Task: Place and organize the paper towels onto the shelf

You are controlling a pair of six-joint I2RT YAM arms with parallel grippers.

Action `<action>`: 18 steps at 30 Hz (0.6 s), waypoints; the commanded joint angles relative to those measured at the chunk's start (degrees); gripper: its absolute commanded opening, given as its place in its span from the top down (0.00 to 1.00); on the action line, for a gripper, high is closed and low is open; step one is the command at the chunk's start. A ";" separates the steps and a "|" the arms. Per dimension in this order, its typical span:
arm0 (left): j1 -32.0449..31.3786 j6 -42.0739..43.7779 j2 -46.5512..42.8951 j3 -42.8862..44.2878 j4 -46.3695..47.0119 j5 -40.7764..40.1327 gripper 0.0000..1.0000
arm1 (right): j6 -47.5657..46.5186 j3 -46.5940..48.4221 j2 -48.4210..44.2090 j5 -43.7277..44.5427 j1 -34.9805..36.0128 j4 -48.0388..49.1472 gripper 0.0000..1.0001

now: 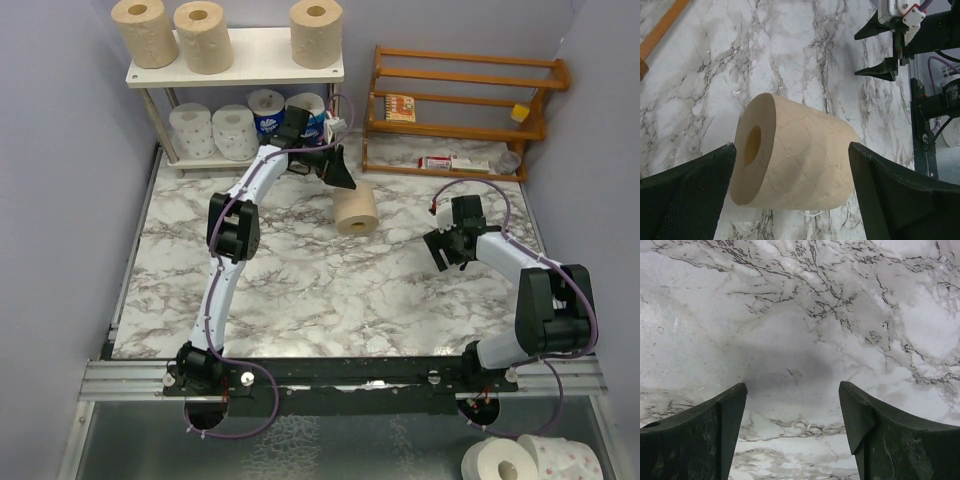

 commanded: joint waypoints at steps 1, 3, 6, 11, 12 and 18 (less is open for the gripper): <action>-0.20 -2.09 1.13 -0.79 3.00 0.54 0.07 | -0.33 -3.07 4.44 2.46 0.14 -2.68 0.24; -0.20 -2.05 1.02 -1.82 2.99 0.06 0.10 | -0.34 -3.05 4.31 2.43 0.14 -2.69 0.24; -0.20 -1.37 0.33 -3.83 2.99 -0.92 0.13 | -0.34 -3.05 4.28 2.50 0.11 -2.69 0.24; -0.58 -0.12 -0.91 -8.86 2.92 -1.32 0.19 | -0.25 -3.05 4.13 2.59 0.14 -2.68 0.24; -0.81 -0.03 -0.96 -10.12 2.90 -0.76 0.23 | -0.34 -3.13 3.86 2.48 0.13 -2.64 0.24; -2.12 2.87 -1.80 -14.76 1.35 -0.21 0.75 | -0.40 -3.14 3.86 2.32 0.14 -2.69 0.24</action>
